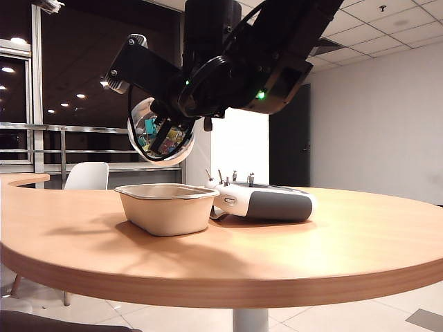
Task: Pick up the box filled with clips, pour some clips from it into the rectangular paper box, and then put the clip box back on the table.
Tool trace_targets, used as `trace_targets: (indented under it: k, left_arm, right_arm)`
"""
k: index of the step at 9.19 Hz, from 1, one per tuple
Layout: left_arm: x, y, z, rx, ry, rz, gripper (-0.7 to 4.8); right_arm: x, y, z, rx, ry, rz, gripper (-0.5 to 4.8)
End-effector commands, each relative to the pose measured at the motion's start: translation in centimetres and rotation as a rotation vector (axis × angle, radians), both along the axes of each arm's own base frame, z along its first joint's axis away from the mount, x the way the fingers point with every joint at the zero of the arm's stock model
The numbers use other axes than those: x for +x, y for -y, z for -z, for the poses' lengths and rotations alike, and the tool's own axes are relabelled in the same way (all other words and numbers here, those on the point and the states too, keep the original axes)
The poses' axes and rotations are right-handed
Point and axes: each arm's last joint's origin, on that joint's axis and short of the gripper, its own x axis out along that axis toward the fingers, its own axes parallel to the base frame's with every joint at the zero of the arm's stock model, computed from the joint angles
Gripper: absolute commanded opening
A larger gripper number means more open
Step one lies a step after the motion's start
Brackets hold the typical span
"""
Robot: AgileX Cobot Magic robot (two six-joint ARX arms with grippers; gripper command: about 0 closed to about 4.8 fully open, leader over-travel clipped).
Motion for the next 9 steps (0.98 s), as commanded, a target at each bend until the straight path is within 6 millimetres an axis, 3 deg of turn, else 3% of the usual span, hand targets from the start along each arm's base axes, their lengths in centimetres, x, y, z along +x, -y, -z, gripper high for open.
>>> trace_targets:
  k: [1,9]
  left_arm:
    - [-0.05,0.03,-0.32,-0.004,0.02,0.007,-0.05]
    - [-0.17,0.02,-0.14,-0.002,-0.003,0.007,-0.05]
  right_arm:
    - [-1.37,1.05,1.94,-0.064,0.057,-0.017,-0.04]
    - [-1.28,1.6,1.22,-0.062,0.228,-0.107,-0.05]
